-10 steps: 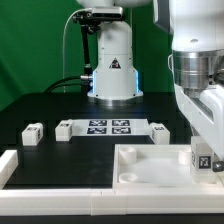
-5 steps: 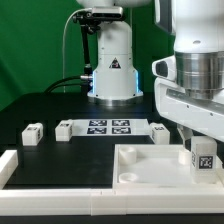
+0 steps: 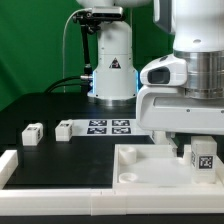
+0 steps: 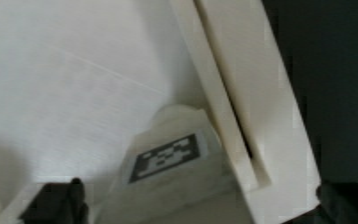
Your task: Assemble one leg
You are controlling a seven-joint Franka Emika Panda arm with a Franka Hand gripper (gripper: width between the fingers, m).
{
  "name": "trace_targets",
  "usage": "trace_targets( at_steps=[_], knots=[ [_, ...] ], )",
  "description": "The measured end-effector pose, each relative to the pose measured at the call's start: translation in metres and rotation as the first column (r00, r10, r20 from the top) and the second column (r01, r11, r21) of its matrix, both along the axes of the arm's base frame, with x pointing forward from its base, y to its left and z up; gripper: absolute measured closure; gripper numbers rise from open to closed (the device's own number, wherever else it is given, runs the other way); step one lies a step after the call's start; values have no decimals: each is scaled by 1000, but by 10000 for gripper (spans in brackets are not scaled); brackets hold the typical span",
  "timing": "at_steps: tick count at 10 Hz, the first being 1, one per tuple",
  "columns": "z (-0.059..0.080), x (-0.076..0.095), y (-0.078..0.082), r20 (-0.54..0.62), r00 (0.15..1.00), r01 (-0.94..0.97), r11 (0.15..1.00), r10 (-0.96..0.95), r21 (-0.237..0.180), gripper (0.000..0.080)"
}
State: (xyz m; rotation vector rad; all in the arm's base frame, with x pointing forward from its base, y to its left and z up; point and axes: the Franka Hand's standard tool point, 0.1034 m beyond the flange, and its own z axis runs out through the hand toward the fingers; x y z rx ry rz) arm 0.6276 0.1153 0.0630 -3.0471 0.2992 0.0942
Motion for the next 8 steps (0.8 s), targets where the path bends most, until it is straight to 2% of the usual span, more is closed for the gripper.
trace_targets(
  at_steps=[1, 4, 5, 6, 7, 8],
  knots=[
    [0, 0, -2, 12, 994, -105, 994, 105, 5, 150],
    [-1, 0, -2, 13, 992, -122, 993, 122, 6, 177],
    [-1, 0, -2, 13, 992, -122, 993, 122, 6, 356],
    [-1, 0, -2, 12, 994, -107, 994, 107, 6, 356],
    [-1, 0, -2, 10, 996, -90, 996, 90, 6, 512],
    [-1, 0, -2, 10, 996, -90, 996, 90, 5, 509]
  ],
)
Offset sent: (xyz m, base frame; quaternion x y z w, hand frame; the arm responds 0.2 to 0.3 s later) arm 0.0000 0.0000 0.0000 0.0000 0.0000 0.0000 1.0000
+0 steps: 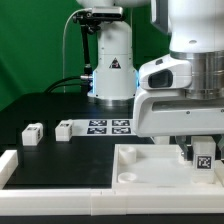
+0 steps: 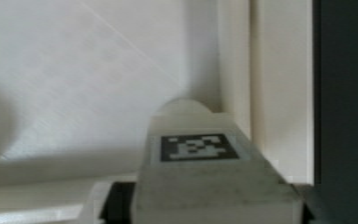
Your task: Assemble one leg
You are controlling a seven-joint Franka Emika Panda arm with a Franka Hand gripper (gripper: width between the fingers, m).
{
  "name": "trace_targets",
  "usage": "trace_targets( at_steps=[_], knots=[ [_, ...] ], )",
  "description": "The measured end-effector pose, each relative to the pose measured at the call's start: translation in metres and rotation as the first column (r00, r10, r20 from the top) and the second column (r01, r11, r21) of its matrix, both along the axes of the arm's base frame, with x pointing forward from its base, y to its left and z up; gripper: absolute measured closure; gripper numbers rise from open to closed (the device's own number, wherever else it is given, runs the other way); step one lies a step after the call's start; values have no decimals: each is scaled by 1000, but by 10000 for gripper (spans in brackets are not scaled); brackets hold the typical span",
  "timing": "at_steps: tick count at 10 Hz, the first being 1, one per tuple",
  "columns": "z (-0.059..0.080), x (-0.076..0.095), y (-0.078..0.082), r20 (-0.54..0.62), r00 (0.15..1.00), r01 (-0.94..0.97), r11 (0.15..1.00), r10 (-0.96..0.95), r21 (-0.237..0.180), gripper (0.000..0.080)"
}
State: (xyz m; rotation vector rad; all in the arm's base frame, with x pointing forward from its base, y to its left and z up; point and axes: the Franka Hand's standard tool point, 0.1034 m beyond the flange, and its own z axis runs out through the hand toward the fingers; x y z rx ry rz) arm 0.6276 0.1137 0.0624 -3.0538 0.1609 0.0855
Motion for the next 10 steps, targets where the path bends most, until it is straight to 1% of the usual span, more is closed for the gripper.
trace_targets(
  at_steps=[1, 2, 3, 5, 6, 7, 9, 10],
  knots=[
    [0, 0, 1, -5, 996, 93, 996, -93, 2, 509],
    [0, 1, -1, -7, 973, 230, 973, -230, -14, 509],
    [0, 0, -5, -6, 953, 301, 953, -302, -32, 509],
    [1, -1, -17, -2, 887, 461, 885, -462, -65, 509],
    [1, -2, -23, 7, 842, 537, 839, -539, -89, 505],
    [1, -2, -25, 10, 837, 545, 833, -547, -97, 505],
    [1, -2, -26, 10, 844, 535, 839, -537, -96, 503],
    [1, -2, -26, 11, 844, 535, 839, -537, -96, 345]
  ],
)
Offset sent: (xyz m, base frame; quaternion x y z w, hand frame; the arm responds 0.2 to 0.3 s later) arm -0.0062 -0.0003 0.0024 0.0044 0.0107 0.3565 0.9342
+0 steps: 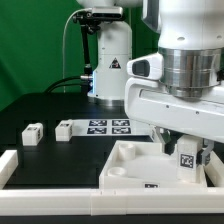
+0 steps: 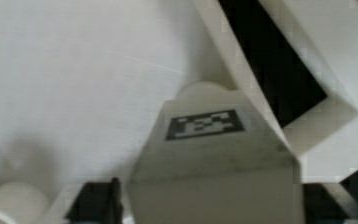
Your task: Assemble one leg
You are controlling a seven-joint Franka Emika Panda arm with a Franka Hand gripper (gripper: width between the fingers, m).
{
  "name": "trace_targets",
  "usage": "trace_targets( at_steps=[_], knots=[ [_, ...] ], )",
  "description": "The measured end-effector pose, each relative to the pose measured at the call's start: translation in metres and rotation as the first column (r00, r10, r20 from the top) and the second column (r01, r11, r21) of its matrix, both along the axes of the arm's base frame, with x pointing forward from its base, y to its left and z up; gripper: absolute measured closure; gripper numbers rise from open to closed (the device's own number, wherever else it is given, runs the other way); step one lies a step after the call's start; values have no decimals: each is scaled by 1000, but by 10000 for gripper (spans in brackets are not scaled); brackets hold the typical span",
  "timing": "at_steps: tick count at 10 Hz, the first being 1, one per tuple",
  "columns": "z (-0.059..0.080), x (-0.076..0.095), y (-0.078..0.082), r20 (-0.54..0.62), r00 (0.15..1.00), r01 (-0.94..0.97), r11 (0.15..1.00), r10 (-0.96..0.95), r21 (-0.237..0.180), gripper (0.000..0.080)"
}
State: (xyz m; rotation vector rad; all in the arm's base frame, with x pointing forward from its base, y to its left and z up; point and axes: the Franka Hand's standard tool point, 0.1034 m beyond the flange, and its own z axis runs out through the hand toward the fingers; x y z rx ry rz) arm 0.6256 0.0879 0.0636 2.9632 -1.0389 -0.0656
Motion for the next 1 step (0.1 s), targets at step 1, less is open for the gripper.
trace_targets(
  at_steps=[1],
  knots=[
    [0, 0, 0, 0, 1000, 0, 1000, 0, 0, 222]
  ],
)
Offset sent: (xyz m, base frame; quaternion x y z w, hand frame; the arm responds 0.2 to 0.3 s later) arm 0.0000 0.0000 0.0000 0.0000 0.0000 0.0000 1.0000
